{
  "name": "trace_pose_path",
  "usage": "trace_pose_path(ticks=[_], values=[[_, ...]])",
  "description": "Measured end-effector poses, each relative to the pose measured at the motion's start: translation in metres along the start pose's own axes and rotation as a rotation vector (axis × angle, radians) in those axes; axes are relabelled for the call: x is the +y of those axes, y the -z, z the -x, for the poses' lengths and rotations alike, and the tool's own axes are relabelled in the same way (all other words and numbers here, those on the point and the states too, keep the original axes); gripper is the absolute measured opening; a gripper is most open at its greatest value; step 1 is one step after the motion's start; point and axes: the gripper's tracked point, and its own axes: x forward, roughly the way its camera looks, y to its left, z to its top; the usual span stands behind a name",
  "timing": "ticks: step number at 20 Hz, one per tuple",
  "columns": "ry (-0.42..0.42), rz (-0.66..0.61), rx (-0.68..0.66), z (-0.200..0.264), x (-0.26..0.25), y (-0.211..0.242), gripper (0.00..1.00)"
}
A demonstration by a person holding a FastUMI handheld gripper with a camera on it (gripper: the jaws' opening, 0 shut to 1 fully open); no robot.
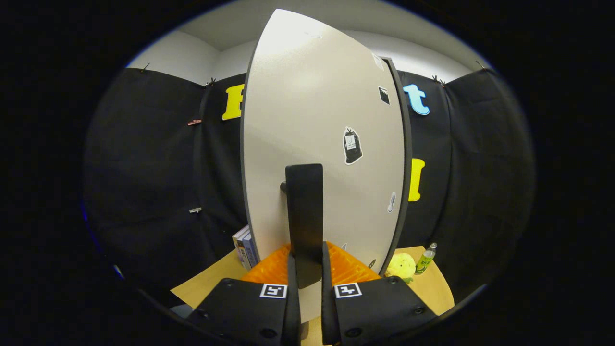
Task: Open the shoe cabinet door, grab the shoes and put them into the shoe cabinet, then close the shoe cabinet door.
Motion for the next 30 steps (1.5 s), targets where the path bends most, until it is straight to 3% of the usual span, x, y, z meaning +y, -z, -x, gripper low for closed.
trace_pose_path(ticks=[10,17,30], values=[[0.065,-0.017,0.010,0.042,-0.067,0.000,0.20],[0.162,-0.026,0.010,0.068,-0.125,0.000,0.20],[0.240,-0.071,-0.052,0.104,-0.198,-0.014,0.14]])
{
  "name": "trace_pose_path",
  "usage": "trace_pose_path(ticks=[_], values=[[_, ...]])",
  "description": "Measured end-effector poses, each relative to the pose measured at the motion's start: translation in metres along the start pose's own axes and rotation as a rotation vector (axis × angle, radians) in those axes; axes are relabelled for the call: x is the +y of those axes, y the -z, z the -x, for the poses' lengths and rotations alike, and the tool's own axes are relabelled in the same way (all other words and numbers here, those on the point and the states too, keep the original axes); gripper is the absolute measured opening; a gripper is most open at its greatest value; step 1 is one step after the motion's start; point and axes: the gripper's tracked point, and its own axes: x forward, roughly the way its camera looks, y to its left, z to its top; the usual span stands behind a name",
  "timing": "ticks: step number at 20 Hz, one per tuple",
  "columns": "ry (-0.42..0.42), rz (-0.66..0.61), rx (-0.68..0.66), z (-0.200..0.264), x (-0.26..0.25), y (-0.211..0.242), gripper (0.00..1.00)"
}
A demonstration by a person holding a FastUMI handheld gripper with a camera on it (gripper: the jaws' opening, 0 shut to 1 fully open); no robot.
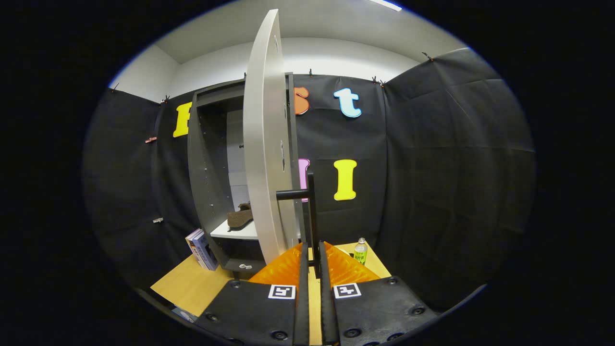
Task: Open the shoe cabinet door, grab the shoes and put them into the shoe cabinet, then close the shoe cabinet door.
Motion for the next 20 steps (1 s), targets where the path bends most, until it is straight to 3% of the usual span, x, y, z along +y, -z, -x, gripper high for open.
trace_pose_path(ticks=[8,15,20], values=[[-0.005,0.041,-0.165,0.052,0.010,-0.047,0.14],[-0.191,0.104,-0.171,0.058,0.097,-0.033,0.14],[-0.341,0.091,-0.018,0.035,0.169,0.021,0.15]])
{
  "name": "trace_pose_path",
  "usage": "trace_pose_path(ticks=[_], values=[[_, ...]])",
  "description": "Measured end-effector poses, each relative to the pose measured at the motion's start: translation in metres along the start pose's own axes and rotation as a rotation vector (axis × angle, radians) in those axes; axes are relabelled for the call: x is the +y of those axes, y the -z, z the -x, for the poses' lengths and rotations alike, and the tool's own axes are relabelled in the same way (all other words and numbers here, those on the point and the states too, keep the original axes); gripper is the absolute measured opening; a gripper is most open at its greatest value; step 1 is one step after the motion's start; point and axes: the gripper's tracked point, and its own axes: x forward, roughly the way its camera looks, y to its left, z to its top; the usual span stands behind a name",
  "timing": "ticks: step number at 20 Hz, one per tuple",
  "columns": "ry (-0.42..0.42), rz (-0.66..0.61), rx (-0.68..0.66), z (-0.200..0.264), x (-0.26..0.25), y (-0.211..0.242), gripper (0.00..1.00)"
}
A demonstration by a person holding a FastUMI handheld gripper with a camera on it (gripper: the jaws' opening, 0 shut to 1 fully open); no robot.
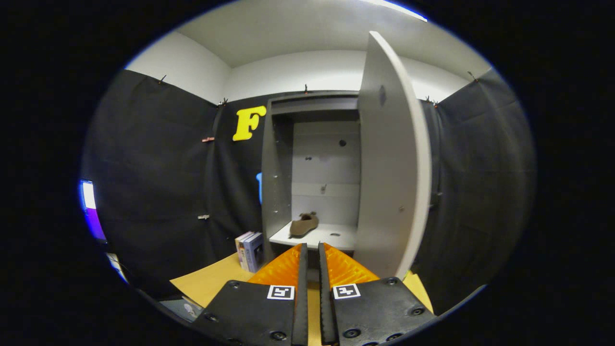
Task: Open the shoe cabinet door, grab the shoes and put them into the shoe cabinet, then close the shoe cabinet door.
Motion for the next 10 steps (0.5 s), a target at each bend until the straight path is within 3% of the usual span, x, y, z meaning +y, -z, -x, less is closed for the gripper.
trace_pose_path(ticks=[4,10], values=[[-0.073,-0.039,0.114,-0.040,0.049,0.050,0.15],[-0.058,-0.054,0.404,-0.110,0.096,0.165,0.15]])
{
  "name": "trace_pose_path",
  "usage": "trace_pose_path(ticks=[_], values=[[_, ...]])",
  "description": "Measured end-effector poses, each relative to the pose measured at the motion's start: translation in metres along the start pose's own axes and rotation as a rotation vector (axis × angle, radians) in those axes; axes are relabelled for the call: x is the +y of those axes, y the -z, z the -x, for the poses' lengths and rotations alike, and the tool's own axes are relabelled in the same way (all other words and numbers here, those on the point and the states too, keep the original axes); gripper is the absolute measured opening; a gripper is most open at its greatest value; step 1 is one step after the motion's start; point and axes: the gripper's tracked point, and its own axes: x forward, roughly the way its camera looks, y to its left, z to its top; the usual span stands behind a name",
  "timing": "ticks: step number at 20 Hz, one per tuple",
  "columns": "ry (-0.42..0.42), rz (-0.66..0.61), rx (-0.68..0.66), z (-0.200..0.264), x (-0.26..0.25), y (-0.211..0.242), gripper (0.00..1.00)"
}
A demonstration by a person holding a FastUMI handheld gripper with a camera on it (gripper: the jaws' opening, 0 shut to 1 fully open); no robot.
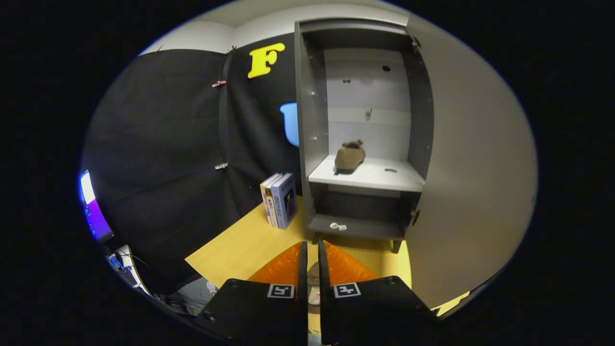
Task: Open the shoe cabinet door, grab the shoes and put them into the shoe cabinet, then close the shoe cabinet door.
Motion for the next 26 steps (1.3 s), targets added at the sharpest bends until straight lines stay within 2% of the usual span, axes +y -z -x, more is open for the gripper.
trace_pose_path(ticks=[5,12,13,15,18,26], values=[[0.069,-0.096,0.209,-0.068,0.003,0.080,0.15],[0.165,-0.115,0.525,-0.134,-0.011,0.212,0.15],[0.187,-0.132,0.562,-0.137,-0.016,0.226,0.20],[0.204,-0.164,0.583,-0.139,-0.021,0.240,0.25],[0.202,-0.162,0.590,-0.144,-0.024,0.251,0.21],[0.160,-0.130,0.623,-0.174,-0.014,0.269,0.24]])
